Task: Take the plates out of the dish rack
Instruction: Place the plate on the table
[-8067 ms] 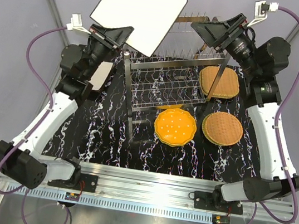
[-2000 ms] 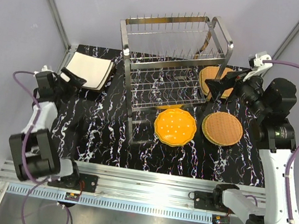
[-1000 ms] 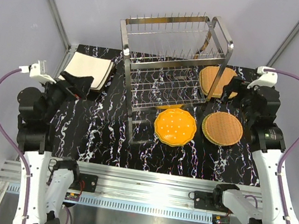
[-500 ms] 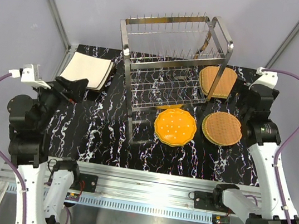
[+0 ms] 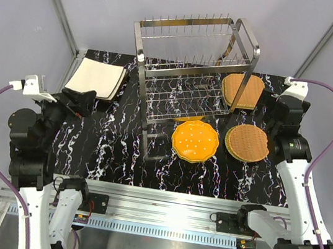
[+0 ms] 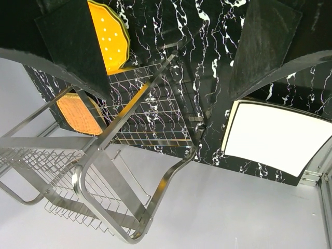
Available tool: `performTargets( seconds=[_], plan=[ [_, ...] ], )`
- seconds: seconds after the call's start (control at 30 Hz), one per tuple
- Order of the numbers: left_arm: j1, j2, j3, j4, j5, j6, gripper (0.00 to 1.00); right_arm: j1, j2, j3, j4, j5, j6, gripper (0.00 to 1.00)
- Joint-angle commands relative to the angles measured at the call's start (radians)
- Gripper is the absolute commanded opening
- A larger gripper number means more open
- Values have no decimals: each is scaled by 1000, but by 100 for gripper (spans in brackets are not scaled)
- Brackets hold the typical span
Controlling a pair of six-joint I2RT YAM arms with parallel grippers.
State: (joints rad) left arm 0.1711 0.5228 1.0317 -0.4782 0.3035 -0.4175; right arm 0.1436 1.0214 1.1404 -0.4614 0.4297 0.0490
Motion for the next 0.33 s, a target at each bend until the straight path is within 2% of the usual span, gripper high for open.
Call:
performTargets(
  seconds=[0.0,0.3],
  plan=[
    [-2,-12,-5,18,-20,23,99,-2,-18,-4,27,37,-9,100],
    [-4,-26,-19,29,-29,40,99,-2,-12,-30,61,52,-30,100]
  ],
)
